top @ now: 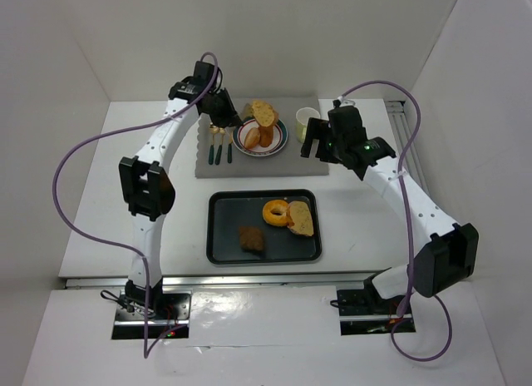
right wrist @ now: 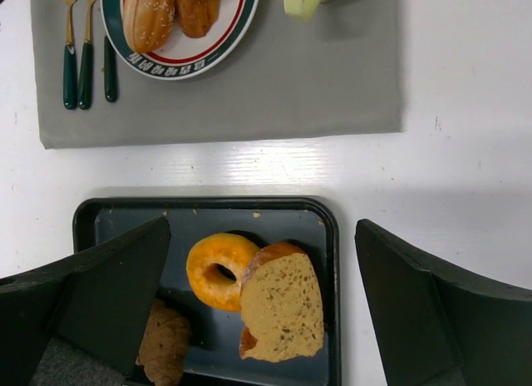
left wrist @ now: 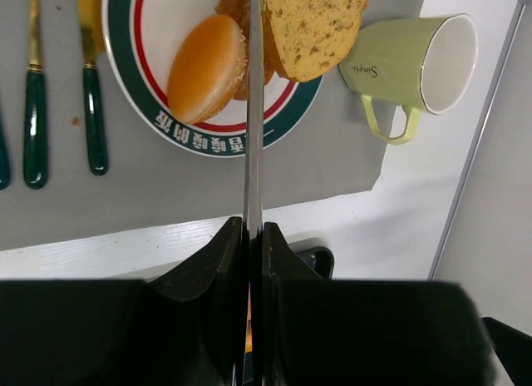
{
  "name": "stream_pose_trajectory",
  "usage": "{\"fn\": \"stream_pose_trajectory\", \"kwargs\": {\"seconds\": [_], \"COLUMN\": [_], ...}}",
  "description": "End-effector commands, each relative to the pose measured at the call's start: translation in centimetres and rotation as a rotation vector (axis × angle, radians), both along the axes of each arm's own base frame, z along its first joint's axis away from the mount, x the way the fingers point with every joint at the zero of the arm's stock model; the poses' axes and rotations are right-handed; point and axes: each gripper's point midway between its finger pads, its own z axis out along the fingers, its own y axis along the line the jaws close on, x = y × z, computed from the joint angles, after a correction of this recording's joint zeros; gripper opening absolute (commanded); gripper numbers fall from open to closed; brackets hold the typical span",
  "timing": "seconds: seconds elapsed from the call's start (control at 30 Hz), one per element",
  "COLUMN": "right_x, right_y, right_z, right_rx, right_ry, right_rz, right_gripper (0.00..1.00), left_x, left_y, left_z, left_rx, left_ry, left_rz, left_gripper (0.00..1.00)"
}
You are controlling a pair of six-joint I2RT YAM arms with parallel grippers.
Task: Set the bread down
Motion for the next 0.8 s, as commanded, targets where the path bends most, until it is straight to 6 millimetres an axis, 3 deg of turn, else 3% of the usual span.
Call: {"fn": "stream_pose_trajectory", "kwargs": {"seconds": [0.0,0.03,0.17,0.27,0.43,0.5,0.6,0.77], "right_x": [0.0,0.0,-0.3,-0.4,-0.4,-0.3,-0.3,-0.3], "right_y": [-0.5,-0.5,-0.6,-0.5,-0.5,-0.7,-0.9,-0.5], "right_z": [-0.2,-0.2,-0.7,-0.7,-0.7,-0.7,-0.7,-1.0], "right_rx": [-0.017,-0.017,-0.021,-0.016,-0.016,-0.023,-0.03,-0.014], "right_ry": [-0.001,-0.001,0.009,0.011,0.011,0.008,0.006,0.02], "right_rz": [-0.002,-0.002,-0.001,0.006,0.006,-0.004,-0.012,-0.002], "right_gripper": [0.99,0.99,0.99,0.99,0.99,0.99,0.99,0.99], "left_x": [0.7,0.6,-0.4,-0.7,-0.7,-0.5,-0.9,-1.4], "left_y": [-1.7,-1.6,-1.4,-1.1,-1.1,-1.3,-1.1,-0.4], "left_z": [1.0,0.3,-1.1,-1.2,-1.2,-0.3,0.5,4.0], "left_rx": [-0.082,-0.077,-0.064,-0.057,-0.052,-0.06,-0.05,-0.031], "left_ry": [-0.019,0.0,0.049,0.05,0.046,0.021,0.002,-0.079], "left_rz": [-0.021,-0.021,-0.019,-0.013,-0.019,-0.033,-0.05,-0.045], "left_gripper": [0.0,0.0,0.24,0.3,0.55,0.6,0.6,0.57]}}
